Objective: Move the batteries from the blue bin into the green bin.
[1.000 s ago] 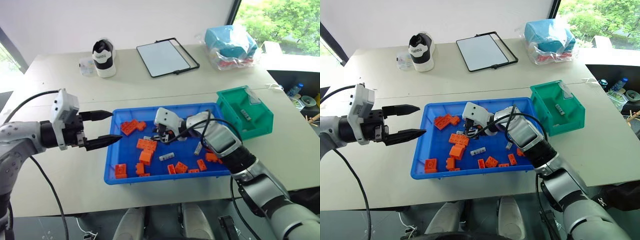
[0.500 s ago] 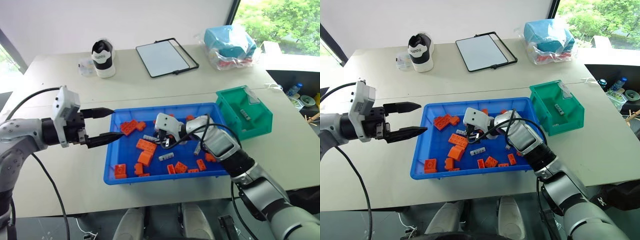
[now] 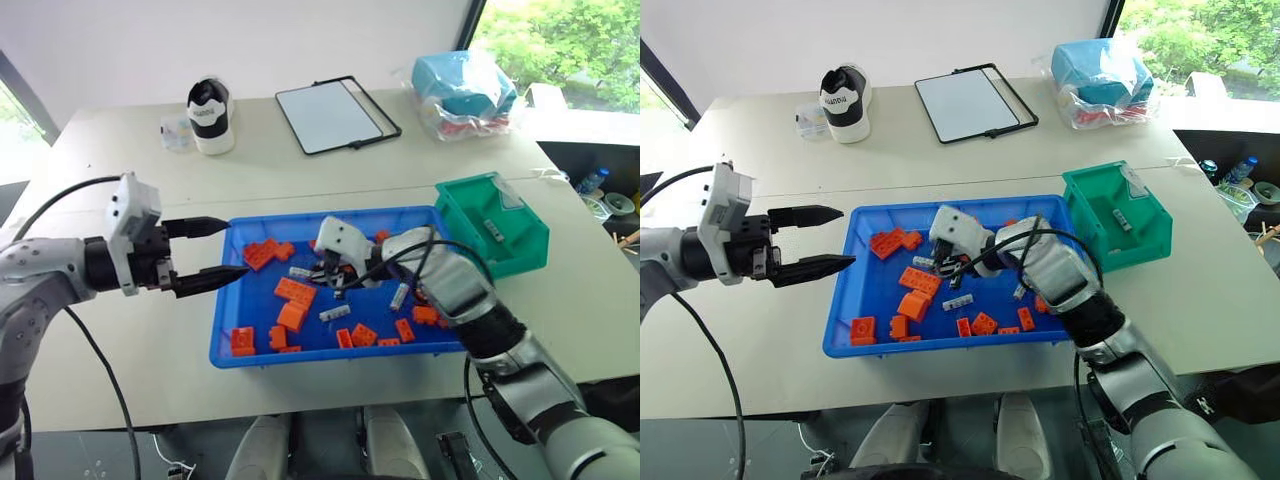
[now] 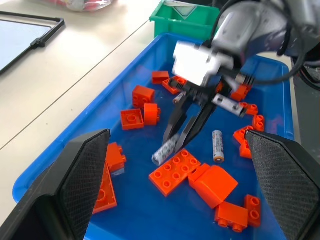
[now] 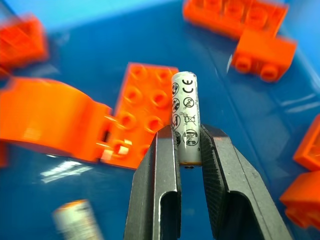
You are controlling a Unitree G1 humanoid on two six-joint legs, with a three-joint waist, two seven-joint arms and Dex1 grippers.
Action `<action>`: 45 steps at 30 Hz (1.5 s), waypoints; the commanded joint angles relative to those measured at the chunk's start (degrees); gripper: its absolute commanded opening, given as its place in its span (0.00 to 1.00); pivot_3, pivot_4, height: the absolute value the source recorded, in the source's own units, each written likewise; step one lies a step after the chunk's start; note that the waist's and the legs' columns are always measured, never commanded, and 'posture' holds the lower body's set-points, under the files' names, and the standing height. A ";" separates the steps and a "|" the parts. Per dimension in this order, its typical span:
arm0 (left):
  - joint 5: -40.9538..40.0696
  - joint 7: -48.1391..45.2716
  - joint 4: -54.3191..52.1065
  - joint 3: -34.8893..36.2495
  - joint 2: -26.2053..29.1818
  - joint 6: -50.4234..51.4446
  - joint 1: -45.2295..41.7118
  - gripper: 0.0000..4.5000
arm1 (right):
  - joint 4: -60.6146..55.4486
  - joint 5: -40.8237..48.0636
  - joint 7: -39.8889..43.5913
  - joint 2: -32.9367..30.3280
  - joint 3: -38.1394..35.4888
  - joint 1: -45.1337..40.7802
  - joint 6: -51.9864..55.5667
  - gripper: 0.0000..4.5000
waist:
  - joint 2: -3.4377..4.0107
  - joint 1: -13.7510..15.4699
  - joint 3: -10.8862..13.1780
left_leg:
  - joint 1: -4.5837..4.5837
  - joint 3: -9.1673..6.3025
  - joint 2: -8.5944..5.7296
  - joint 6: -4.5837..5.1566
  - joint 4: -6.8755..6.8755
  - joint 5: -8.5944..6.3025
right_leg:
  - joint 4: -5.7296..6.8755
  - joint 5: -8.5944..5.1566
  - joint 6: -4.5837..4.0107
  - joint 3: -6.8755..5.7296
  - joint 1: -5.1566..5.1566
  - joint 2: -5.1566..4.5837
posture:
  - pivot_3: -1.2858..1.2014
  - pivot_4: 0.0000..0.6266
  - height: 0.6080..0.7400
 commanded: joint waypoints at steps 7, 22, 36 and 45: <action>-2.42 -3.07 -2.97 0.44 1.30 0.45 2.53 1.00 | -10.73 2.97 -9.60 -19.22 -33.88 8.85 16.05 0.02 | -0.01 2.12 0.00 | -0.03 0.08 -0.04 0.01 0.04 -0.01 | -0.10 -0.01 -0.02 0.00 0.05 -0.09 | 0.52 0.24 0.93; -0.16 -5.16 1.46 -4.40 -0.03 -1.18 -2.69 1.00 | -3.68 5.23 -11.32 -23.88 -31.08 8.07 -1.82 0.88 | 0.06 0.62 0.03 | -0.01 0.17 0.02 0.02 0.03 0.00 | -0.09 0.00 0.00 0.02 0.04 -0.08 | 0.52 0.24 0.93; -1.18 -4.09 -1.71 -2.71 -0.03 -0.06 -0.38 1.00 | 3.81 5.95 17.32 -16.89 1.89 -0.01 -20.97 0.88 | -0.02 0.74 0.03 | 0.00 0.09 0.04 0.03 0.08 -0.01 | -0.10 -0.01 0.01 -0.02 0.11 -0.04 | 0.52 0.24 0.93; -2.62 -1.72 -3.97 0.51 0.58 0.83 1.95 1.00 | 8.12 0.27 17.83 -10.93 8.53 2.20 -27.95 0.88 | -0.02 0.83 0.03 | 0.00 0.06 0.02 0.01 0.08 -0.01 | -0.09 0.00 0.00 -0.01 0.08 -0.03 | 0.52 0.24 0.93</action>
